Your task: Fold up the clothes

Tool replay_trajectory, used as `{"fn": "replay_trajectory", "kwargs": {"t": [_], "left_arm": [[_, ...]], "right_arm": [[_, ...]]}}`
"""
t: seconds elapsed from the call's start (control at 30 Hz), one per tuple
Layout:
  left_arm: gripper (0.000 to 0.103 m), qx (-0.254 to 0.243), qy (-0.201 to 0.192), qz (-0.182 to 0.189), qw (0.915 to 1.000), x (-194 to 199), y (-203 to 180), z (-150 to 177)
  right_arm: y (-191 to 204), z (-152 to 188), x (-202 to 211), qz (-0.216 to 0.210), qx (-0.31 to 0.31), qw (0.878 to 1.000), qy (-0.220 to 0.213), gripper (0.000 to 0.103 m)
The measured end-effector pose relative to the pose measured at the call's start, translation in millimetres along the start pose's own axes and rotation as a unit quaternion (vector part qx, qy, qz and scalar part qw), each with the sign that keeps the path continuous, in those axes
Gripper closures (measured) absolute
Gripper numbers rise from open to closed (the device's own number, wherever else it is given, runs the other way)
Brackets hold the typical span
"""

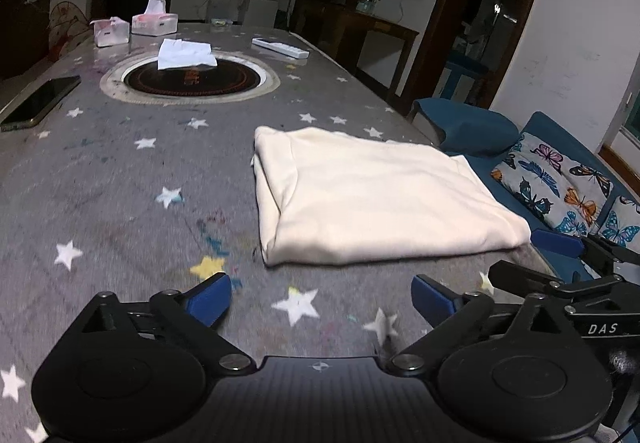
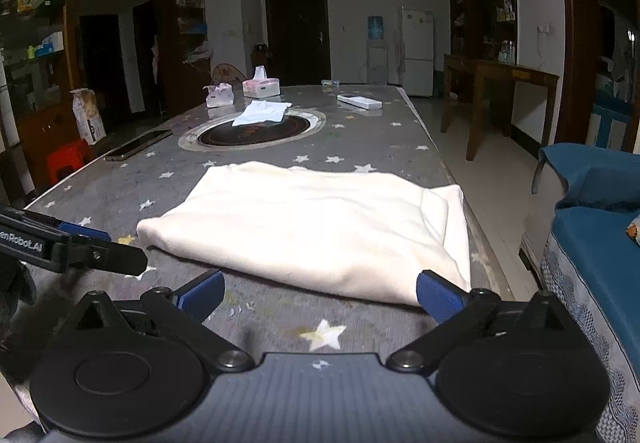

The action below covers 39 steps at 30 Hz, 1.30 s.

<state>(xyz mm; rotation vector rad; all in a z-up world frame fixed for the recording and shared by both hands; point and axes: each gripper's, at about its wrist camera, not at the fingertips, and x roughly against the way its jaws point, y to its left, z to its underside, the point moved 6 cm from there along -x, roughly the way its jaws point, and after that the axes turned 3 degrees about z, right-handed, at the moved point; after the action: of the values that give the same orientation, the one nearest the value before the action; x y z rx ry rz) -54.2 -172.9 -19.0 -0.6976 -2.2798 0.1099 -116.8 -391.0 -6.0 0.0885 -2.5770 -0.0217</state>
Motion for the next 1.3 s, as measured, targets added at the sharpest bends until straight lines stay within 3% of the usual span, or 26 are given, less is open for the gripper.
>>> {"fn": "replay_trajectory", "kwargs": {"t": [0.37,1.3], "left_arm": [[0.000,-0.002,0.013,-0.018,0.9997,6,0,14],[0.000,-0.022,0.025,-0.044,0.9985,3,-2,20]], "right_arm": [[3,22,-3,-0.008,-0.029,0.998,0.047,0.000],[16,28,-13,0.036,0.006,0.996,0.080,0.000]]}}
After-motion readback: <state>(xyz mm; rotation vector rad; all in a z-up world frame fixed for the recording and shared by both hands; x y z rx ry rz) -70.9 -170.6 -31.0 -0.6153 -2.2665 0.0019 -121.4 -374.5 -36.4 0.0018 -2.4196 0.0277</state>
